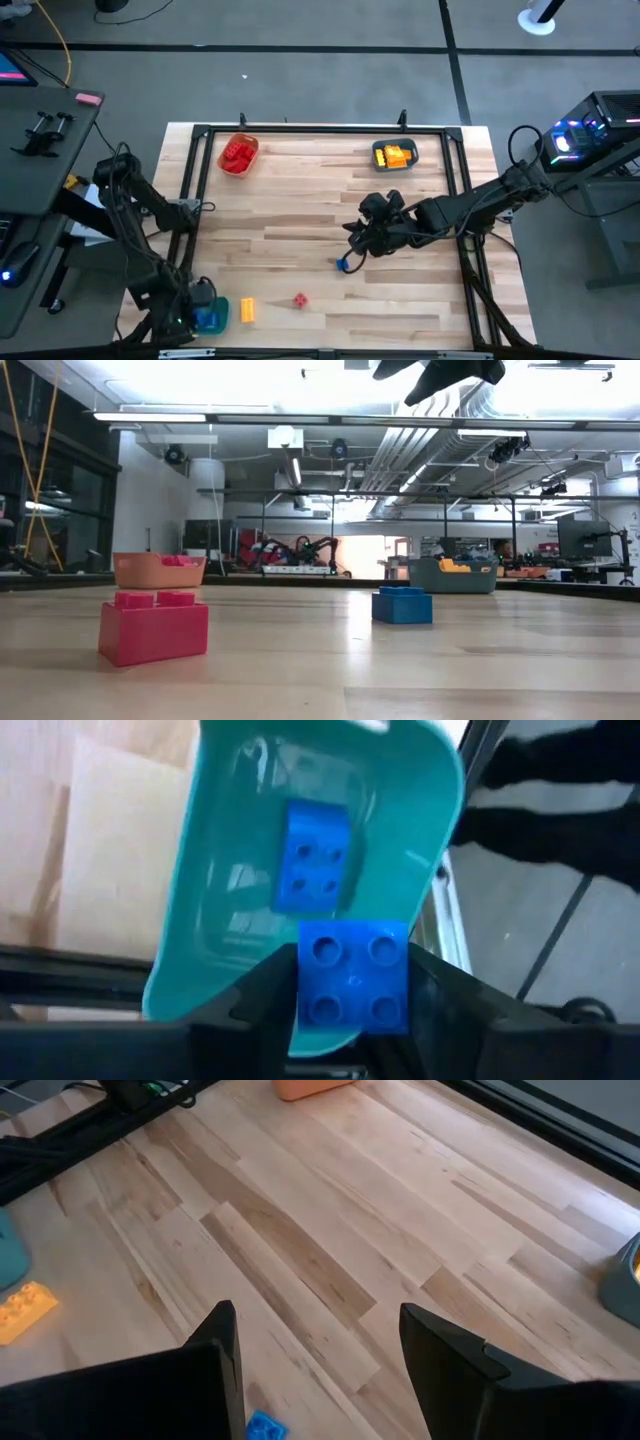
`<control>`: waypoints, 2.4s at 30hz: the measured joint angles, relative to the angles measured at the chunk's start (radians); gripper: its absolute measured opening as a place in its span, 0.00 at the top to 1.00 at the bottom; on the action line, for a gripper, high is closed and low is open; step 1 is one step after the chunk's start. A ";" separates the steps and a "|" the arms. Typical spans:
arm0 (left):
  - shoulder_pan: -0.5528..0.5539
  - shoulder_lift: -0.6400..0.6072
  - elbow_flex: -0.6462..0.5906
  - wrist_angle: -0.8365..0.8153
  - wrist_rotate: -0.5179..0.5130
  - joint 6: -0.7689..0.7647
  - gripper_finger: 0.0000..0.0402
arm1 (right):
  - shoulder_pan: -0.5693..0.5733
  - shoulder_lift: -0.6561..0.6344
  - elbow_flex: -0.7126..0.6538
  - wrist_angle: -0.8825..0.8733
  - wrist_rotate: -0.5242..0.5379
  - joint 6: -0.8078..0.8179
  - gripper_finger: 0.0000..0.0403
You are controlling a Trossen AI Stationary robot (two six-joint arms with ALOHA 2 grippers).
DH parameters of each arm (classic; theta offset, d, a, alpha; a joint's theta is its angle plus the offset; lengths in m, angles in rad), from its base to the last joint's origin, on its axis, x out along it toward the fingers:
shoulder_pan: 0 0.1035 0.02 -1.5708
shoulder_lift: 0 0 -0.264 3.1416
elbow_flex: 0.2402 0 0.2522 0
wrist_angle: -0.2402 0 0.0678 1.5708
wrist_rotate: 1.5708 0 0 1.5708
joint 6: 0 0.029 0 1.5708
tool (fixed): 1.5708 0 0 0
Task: Sort blocks
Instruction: Put the blue game piece into the green bin
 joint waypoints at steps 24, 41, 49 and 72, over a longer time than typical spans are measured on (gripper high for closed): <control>0.825 -0.043 0.002 0.260 -0.138 0.893 0.39 | 0.144 0.149 0.000 0.054 -0.347 -0.074 0.60; 0.801 -0.002 0.001 0.290 -0.294 0.797 0.39 | -0.015 0.466 0.000 0.191 -0.434 -0.799 0.60; 0.771 -0.002 0.001 0.292 -0.336 0.796 0.39 | -0.067 0.486 0.000 0.225 -0.557 -0.913 0.60; 0.840 -0.437 0.002 0.115 -0.459 0.848 0.39 | -0.072 0.461 0.094 0.317 -0.608 -0.703 0.95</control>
